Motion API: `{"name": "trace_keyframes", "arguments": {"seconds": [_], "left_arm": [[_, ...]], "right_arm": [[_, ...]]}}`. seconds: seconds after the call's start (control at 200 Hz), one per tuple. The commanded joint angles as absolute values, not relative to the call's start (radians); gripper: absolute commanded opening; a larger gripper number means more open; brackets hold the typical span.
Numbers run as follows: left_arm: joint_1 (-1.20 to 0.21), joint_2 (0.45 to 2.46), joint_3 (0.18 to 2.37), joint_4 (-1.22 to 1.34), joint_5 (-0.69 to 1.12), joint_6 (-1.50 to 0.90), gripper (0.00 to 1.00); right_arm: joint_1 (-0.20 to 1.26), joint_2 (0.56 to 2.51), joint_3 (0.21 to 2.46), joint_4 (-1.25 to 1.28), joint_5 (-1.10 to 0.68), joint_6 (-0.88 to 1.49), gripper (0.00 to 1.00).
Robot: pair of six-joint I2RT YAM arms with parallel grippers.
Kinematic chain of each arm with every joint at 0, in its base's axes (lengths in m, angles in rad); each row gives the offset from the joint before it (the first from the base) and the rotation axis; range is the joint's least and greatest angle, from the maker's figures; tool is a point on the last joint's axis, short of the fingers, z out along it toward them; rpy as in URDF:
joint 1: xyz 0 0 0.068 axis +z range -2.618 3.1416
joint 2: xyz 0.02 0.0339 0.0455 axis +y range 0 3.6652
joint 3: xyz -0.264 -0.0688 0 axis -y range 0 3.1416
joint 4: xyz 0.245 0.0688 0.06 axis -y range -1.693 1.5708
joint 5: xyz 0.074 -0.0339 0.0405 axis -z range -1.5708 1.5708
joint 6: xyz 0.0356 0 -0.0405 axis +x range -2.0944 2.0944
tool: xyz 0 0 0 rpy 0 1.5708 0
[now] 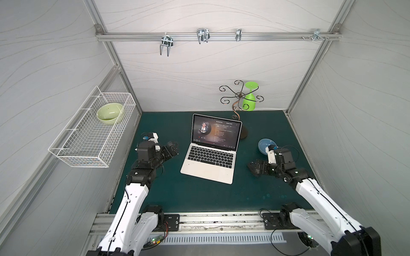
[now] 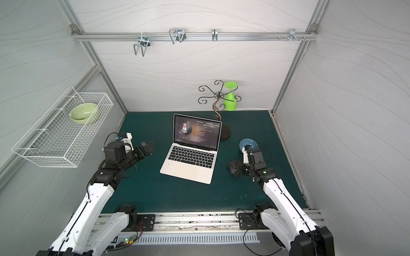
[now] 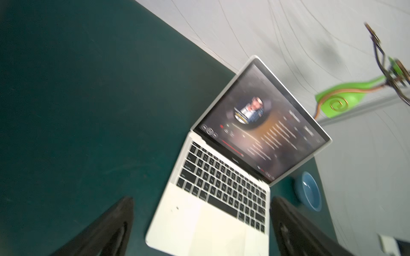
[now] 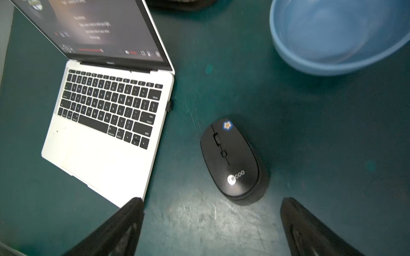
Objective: Remove the wireless mouse receiver from the laptop
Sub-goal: Pick up the mouse from the center of the board.
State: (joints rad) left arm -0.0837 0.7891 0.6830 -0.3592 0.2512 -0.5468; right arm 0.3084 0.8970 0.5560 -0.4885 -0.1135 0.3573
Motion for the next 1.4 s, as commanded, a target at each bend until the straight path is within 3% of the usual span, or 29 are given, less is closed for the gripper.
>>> {"name": "trace_keyframes", "arguments": {"seconds": [0.0, 0.545, 0.855, 1.09, 1.306, 1.396], "left_arm": [[-0.161, 0.746, 0.645, -0.425, 0.365, -0.587, 0.99], [-0.192, 0.664, 0.570, -0.401, 0.471, -0.575, 0.99], [-0.192, 0.681, 0.533, -0.349, 0.491, -0.604, 0.99], [-0.193, 0.678, 0.528, -0.357, 0.490, -0.596, 0.99], [-0.191, 0.716, 0.537, -0.347, 0.489, -0.584, 0.99], [-0.191, 0.731, 0.539, -0.348, 0.488, -0.583, 0.99]], "right_arm": [[0.314, 0.934, 0.558, -0.529, -0.149, 0.399, 0.99], [0.322, 1.261, 0.631, -0.423, -0.223, 0.370, 0.99], [0.442, 1.285, 0.672, -0.499, -0.217, 0.329, 0.97], [0.451, 1.342, 0.753, -0.569, -0.070, 0.322, 0.97], [0.453, 1.474, 0.822, -0.561, -0.048, 0.302, 0.97], [0.461, 1.533, 0.849, -0.569, -0.051, 0.304, 0.92]]}}
